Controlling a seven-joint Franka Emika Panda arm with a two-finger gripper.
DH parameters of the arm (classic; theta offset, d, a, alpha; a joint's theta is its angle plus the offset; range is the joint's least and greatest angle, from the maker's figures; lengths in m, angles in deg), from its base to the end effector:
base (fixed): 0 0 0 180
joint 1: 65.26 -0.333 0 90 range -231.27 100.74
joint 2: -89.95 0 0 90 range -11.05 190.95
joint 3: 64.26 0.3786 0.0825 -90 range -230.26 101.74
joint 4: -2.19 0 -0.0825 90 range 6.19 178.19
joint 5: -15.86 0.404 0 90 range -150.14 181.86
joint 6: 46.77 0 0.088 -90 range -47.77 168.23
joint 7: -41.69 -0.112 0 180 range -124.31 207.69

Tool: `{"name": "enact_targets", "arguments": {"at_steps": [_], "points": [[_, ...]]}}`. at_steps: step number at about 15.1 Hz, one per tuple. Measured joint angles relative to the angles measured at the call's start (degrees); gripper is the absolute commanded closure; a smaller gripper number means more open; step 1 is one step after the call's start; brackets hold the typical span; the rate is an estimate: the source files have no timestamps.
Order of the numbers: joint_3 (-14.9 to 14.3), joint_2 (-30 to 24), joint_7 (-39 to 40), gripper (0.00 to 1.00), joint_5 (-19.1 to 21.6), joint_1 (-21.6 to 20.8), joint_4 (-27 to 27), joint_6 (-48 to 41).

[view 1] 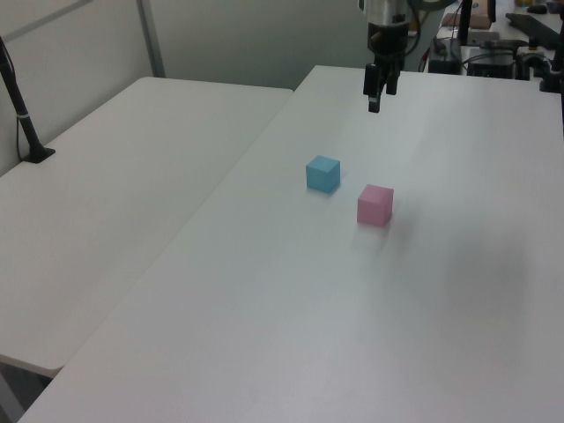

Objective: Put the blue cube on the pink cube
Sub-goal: 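Move the open gripper down toward the light-blue cube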

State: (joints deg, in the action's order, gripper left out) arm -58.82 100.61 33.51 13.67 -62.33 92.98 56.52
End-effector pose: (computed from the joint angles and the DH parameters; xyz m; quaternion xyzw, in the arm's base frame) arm 0.6546 0.0199 0.5818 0.9987 -0.0463 0.0173 0.0083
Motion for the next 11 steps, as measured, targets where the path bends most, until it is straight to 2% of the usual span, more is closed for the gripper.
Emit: {"name": "enact_targets", "arguments": {"at_steps": [11], "points": [[-0.1, 0.0, 0.0, 0.0, 0.0, 1.4, -0.2, 0.1]]}}
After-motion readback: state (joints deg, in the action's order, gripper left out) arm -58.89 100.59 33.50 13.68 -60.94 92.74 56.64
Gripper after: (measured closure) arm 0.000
